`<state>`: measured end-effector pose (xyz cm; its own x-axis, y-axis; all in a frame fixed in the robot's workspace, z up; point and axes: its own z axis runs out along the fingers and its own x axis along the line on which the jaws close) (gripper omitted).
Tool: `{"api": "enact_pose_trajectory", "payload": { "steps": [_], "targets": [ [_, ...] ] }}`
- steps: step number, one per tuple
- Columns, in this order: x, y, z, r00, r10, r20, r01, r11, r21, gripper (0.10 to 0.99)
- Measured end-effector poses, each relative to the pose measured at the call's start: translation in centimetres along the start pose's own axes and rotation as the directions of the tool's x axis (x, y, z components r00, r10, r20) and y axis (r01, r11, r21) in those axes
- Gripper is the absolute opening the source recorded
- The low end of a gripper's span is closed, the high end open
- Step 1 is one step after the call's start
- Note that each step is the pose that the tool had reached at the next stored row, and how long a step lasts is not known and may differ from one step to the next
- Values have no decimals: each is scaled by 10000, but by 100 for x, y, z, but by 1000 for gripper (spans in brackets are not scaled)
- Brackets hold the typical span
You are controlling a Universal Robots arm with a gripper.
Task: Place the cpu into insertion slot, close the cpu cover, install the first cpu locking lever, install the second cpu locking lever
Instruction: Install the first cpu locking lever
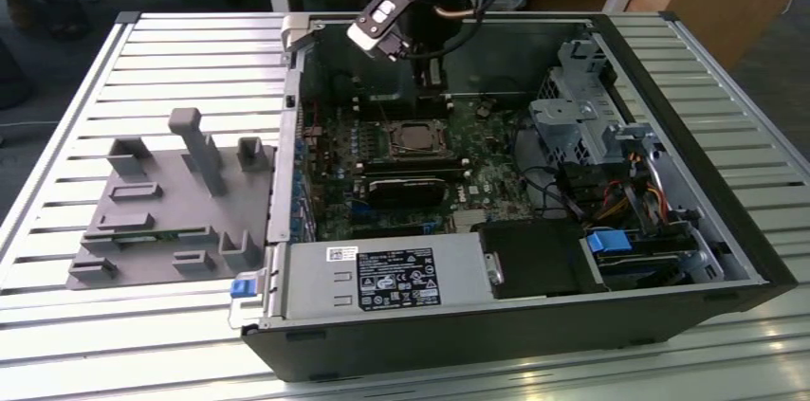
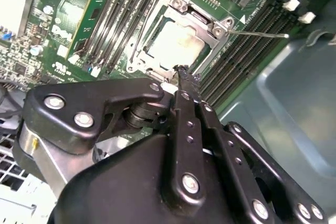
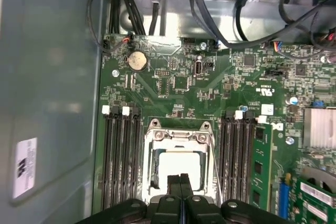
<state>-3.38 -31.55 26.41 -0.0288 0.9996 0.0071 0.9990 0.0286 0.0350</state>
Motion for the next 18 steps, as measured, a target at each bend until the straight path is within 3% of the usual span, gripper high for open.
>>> {"api": "enact_pose_trajectory", "payload": {
  "steps": [4, 7, 10, 13, 18],
  "targets": [
    [0, 3, -77, 10000, 0, -18, 0, 10000, 28, 110],
    [1, 2, -81, 10000, -14, -26, 14, 10000, 38, 110],
    [1, -2, -79, 9992, -406, -38, 406, 9992, 43, 110],
    [0, -3, -74, 9955, -943, -56, 943, 9955, 46, 110],
    [1, -5, -58, 9845, -1752, -82, 1752, 9845, 47, 110]
  ]
}}
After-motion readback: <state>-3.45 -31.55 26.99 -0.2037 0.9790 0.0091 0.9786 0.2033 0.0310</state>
